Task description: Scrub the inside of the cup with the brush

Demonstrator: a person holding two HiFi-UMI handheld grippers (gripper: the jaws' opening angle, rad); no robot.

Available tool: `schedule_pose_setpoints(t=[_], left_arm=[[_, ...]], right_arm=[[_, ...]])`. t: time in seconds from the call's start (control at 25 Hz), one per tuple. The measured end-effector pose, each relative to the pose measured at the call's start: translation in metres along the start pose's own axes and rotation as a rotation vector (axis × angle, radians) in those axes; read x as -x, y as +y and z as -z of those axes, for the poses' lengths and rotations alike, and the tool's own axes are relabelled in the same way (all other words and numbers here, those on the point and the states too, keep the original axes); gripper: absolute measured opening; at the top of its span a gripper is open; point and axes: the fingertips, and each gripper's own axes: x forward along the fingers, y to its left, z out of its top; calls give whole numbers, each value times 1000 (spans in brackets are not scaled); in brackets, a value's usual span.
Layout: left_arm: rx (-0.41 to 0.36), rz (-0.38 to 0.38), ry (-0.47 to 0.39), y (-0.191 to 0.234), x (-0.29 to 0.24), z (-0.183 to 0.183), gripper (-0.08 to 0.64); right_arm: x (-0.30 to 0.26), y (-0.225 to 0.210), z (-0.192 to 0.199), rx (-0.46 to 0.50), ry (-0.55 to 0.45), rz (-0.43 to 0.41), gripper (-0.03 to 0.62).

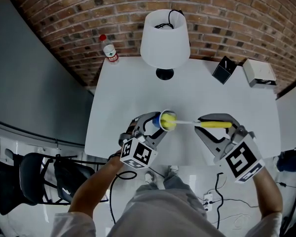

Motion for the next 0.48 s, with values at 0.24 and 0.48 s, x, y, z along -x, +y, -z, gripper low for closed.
schedule_pose_setpoints(t=[0.24, 0.48], left_arm=[[-18, -13, 12, 2, 0, 1, 242], [-46, -84, 48, 12, -1, 5, 241]], right_arm=[[0, 6, -4, -14, -10, -41, 48], [-6, -2, 4, -299, -20, -20, 44]])
